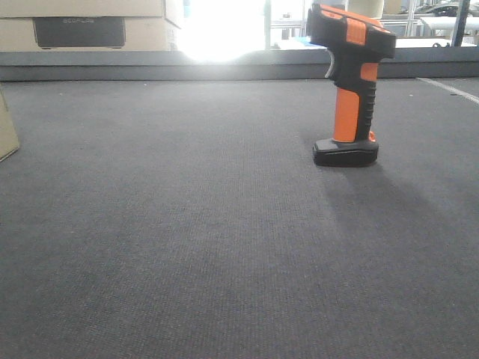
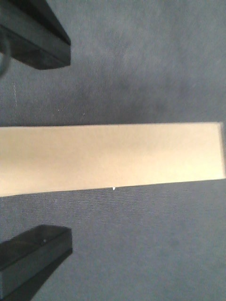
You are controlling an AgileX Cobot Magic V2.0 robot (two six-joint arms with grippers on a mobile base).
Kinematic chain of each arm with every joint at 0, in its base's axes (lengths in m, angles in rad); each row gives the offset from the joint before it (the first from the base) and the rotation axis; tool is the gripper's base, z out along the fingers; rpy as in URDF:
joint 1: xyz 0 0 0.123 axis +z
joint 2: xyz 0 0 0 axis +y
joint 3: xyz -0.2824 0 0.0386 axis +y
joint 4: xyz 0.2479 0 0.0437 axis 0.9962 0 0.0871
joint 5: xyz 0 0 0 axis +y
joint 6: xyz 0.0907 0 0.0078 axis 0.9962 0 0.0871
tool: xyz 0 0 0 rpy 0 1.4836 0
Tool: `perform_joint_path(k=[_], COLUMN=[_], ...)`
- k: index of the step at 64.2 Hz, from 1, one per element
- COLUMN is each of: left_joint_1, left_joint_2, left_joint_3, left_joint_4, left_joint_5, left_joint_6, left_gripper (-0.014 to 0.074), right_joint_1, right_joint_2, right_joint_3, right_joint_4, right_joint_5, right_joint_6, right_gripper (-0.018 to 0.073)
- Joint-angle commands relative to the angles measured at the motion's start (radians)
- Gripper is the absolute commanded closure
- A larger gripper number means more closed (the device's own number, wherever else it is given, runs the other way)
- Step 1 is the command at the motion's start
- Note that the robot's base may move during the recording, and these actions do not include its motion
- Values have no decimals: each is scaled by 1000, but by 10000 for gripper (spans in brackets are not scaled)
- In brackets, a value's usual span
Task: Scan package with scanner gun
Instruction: 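Grasp the cardboard box with the left gripper and lift it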
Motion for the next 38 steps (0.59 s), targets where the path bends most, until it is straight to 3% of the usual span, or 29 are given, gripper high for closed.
perform_joint_path(k=[1, 38], left_joint_1=[3, 3], left_joint_2=[50, 217], left_joint_3=[-9, 5], left_joint_4=[-16, -51], left_joint_5=[1, 1], left_joint_6=[14, 19], left_gripper=[28, 28], right_joint_1=[2, 2], right_joint_2=[4, 4], right_joint_3=[-7, -7], right_joint_4=[-4, -4], right_joint_5=[-25, -25], right_joint_6=[-2, -2], right_gripper=[0, 0])
